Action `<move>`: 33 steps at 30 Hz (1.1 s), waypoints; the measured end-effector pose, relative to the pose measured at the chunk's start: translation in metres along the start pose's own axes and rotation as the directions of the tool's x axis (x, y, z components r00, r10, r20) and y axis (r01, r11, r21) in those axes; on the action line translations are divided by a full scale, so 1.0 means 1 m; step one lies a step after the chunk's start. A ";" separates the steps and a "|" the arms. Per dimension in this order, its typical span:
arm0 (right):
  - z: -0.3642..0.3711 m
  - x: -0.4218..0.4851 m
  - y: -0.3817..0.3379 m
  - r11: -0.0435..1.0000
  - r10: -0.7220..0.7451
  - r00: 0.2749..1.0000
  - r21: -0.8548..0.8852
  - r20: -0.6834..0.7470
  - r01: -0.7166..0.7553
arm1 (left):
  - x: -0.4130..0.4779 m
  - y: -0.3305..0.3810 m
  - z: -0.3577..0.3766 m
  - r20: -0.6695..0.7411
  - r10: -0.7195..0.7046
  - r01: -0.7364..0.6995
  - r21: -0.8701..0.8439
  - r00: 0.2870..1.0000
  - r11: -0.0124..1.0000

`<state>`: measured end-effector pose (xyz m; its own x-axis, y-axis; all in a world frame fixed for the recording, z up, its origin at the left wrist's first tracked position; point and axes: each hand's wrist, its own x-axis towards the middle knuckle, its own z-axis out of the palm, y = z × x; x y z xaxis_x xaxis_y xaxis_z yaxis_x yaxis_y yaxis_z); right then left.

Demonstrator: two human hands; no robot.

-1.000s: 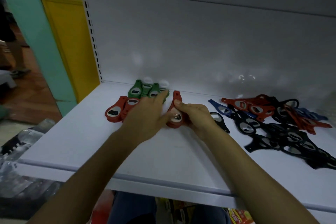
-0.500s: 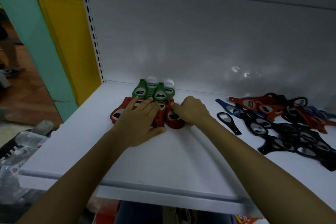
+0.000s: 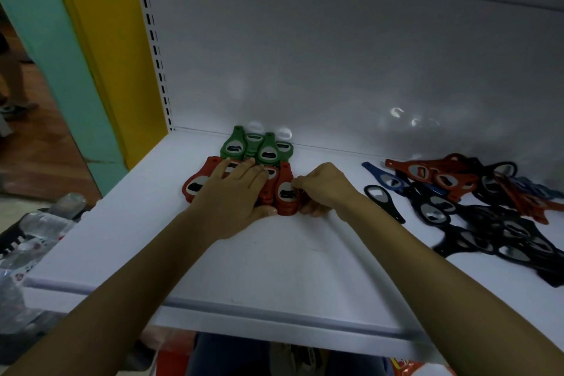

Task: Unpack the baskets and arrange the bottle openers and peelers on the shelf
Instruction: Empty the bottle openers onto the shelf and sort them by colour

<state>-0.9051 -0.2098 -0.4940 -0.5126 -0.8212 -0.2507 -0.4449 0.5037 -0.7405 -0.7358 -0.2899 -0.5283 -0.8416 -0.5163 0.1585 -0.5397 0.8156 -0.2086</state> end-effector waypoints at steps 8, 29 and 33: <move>0.011 -0.001 0.002 0.843 -0.273 0.943 -0.520 -0.192 0.138 | 0.004 -0.003 -0.016 0.052 0.048 -0.046 -0.053 0.997 0.998; -0.174 -0.010 0.135 0.834 -0.318 0.841 -0.551 -0.437 0.029 | 0.146 0.209 -0.041 0.036 -0.046 0.031 -0.993 0.998 -0.113; -0.174 0.026 0.134 0.781 -0.306 0.883 -0.625 -0.357 0.018 | 0.154 0.216 -0.023 -0.037 -0.099 -0.047 -0.994 0.994 -0.096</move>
<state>-1.1057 -0.1165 -0.4914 -0.5785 -0.7833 0.2275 -0.8153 0.5459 -0.1933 -0.9812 -0.1874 -0.5269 -0.7827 -0.5844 0.2144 0.1127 0.2057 0.9721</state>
